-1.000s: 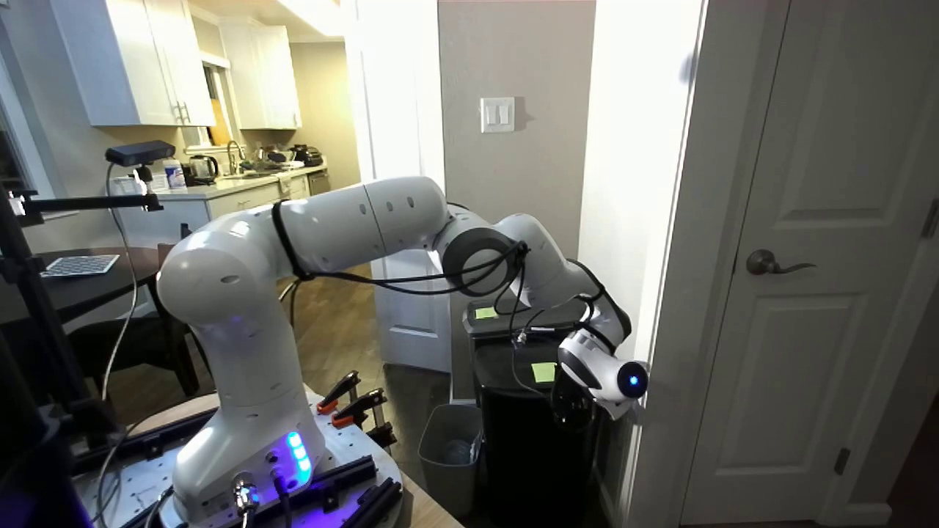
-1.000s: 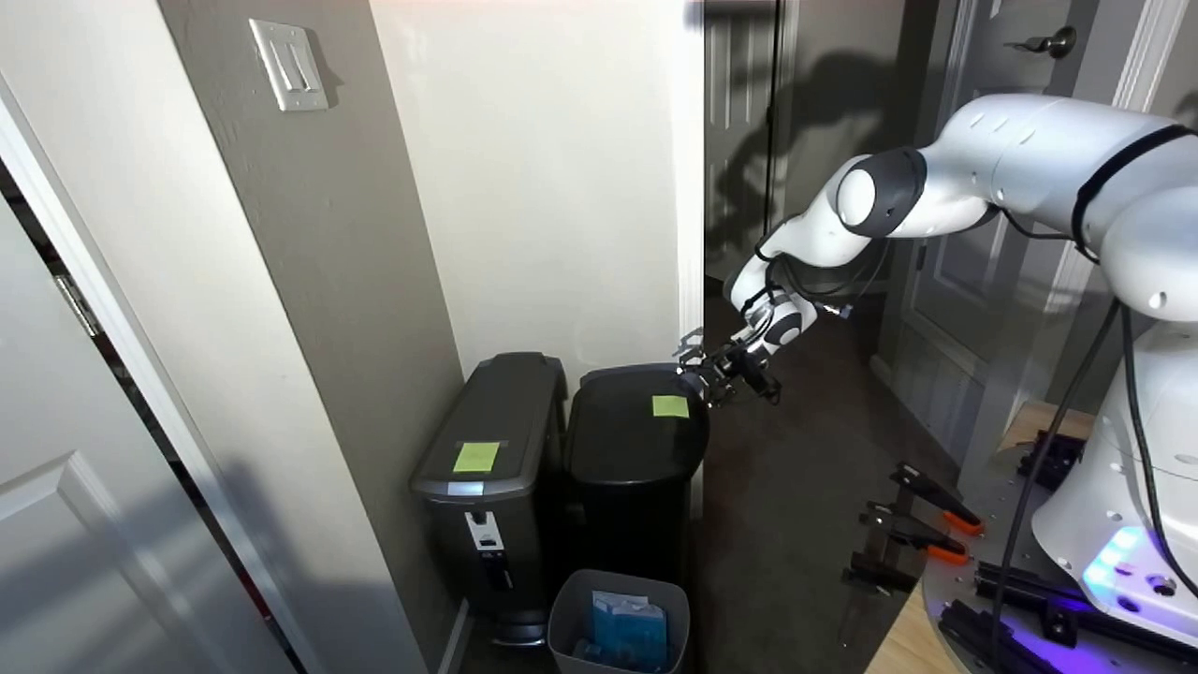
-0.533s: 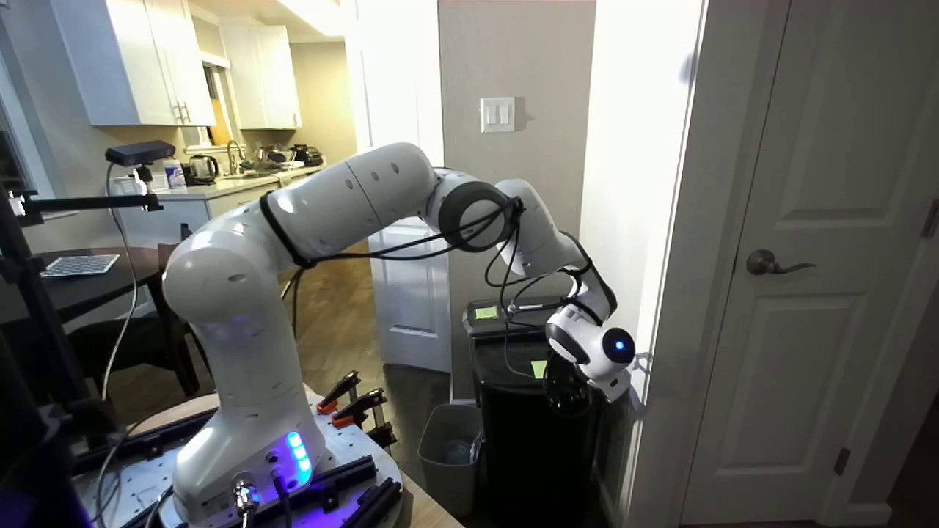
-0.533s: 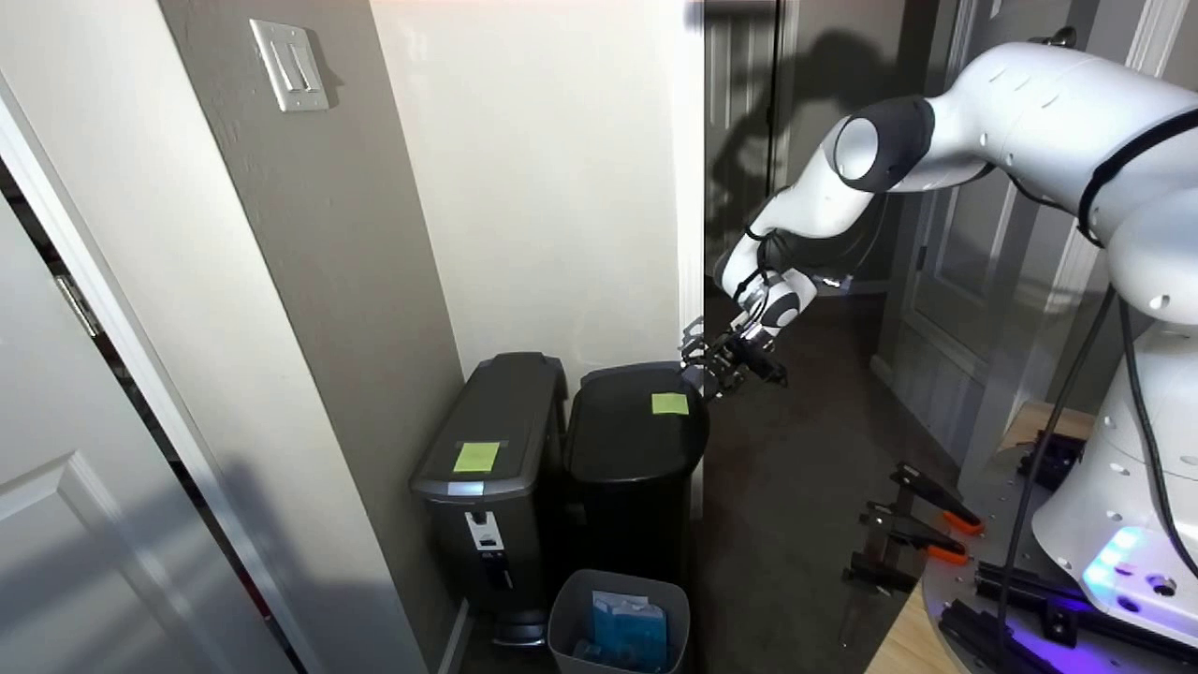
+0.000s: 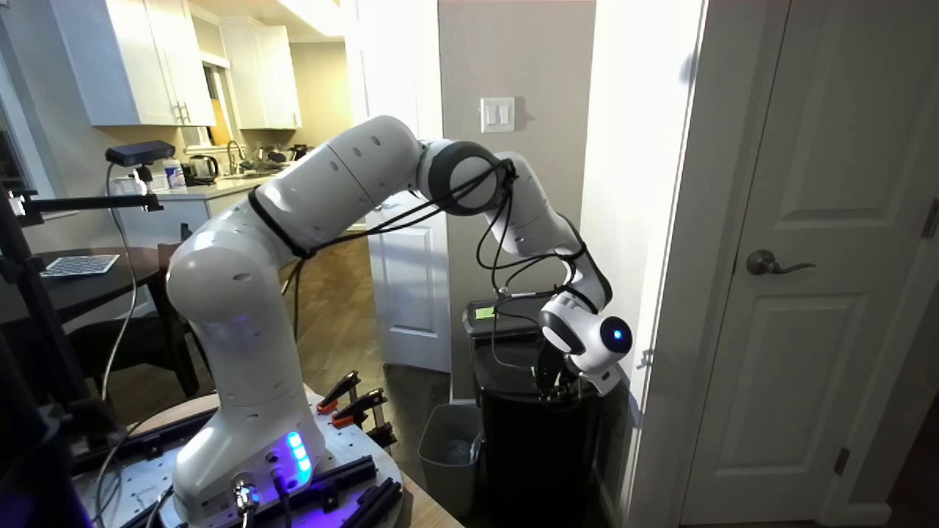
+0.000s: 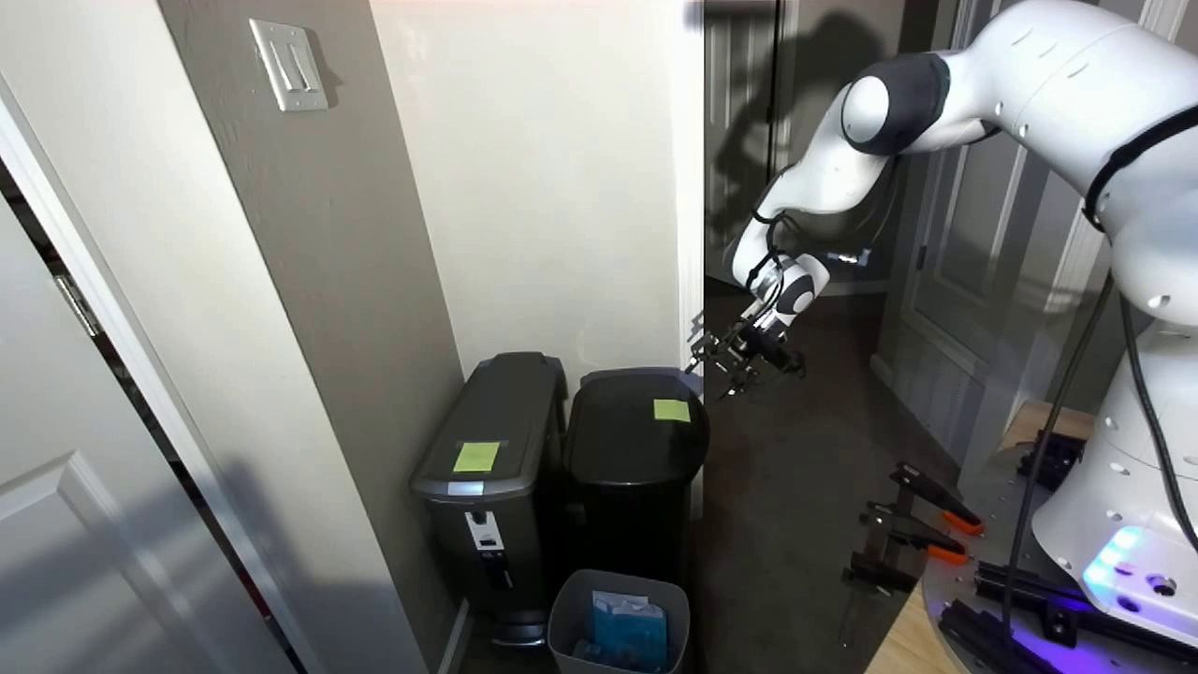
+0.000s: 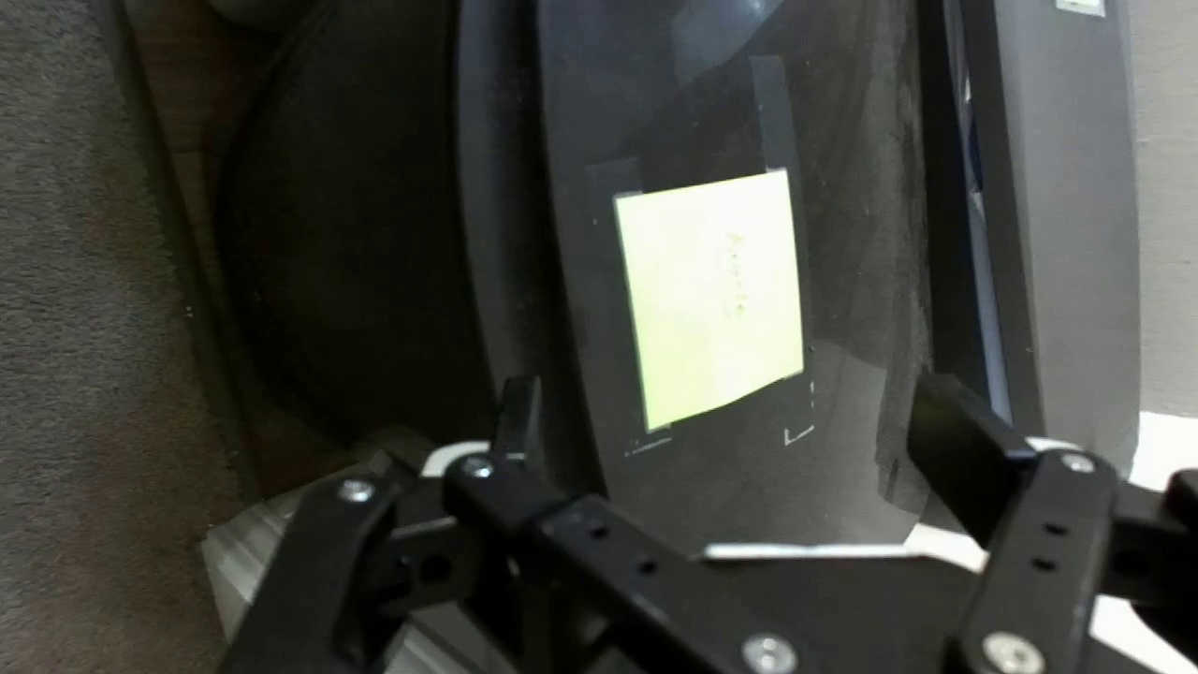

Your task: Open the lid of the black bin

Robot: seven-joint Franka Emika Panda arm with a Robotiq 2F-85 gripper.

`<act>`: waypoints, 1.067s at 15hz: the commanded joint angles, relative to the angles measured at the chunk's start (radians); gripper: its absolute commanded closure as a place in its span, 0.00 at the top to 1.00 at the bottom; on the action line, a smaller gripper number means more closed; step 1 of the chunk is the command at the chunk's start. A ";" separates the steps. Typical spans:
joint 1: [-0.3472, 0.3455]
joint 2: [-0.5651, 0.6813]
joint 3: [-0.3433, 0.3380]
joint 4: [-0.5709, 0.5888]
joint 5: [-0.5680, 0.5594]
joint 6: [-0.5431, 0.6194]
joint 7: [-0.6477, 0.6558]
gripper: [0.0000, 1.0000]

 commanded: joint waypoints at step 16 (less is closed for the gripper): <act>0.041 0.137 -0.035 0.133 -0.032 -0.026 0.007 1.00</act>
